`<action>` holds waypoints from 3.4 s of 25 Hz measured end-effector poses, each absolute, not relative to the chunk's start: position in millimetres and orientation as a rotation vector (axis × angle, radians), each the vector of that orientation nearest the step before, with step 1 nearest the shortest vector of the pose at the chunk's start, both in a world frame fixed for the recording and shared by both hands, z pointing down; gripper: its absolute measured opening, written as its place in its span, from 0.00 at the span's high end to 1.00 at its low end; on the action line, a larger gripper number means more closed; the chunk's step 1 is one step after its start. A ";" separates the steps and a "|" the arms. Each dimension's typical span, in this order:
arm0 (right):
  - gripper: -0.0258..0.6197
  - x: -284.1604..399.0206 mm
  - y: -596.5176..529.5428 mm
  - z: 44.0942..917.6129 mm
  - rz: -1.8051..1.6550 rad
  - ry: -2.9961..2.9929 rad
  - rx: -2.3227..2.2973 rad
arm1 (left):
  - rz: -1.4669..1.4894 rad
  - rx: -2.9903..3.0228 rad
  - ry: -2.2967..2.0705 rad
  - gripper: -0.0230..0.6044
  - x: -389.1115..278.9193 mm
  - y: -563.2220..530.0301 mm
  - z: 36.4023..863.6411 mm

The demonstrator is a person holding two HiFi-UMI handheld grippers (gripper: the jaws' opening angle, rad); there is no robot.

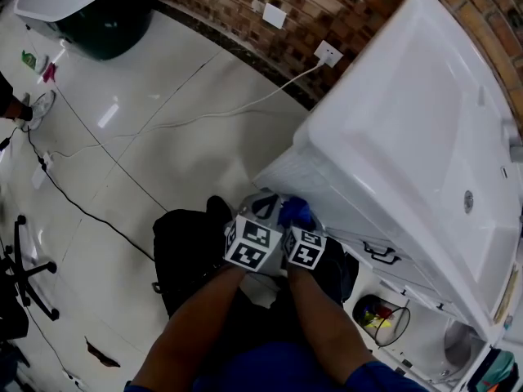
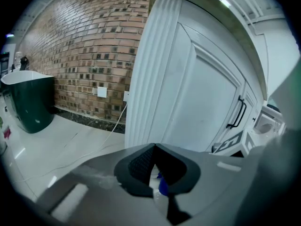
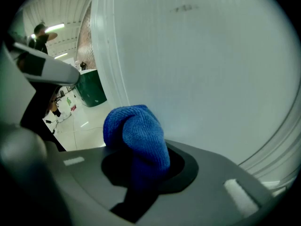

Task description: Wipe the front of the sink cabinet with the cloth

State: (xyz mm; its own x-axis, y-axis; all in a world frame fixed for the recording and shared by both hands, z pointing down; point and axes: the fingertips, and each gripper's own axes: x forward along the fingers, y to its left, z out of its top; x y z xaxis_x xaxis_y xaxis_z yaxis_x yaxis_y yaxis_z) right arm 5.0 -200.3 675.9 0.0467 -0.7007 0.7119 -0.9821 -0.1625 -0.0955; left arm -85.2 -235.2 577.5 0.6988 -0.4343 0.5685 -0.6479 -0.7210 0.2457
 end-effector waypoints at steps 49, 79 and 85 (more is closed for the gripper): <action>0.84 49.6 -165.1 586.0 0.977 -1.765 2.245 | 0.544 2.611 -0.901 0.96 -30.5 -220.3 541.2; 0.84 35.0 -120.4 552.9 1.007 -1.903 2.293 | 0.525 2.771 -0.711 0.96 -10.4 -167.5 523.0; 0.84 41.2 -107.1 451.7 0.654 -2.054 2.394 | 0.261 3.004 -0.755 0.96 -15.0 -140.8 458.5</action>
State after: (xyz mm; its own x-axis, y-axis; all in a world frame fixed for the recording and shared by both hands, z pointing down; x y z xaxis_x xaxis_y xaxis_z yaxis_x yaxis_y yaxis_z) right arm 41.2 -107.1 451.7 0.1062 -0.9624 0.2502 -0.9299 -0.1852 -0.3177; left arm -15.0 -140.8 458.5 0.8678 -0.4666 0.1706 -0.4723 -0.8814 -0.0084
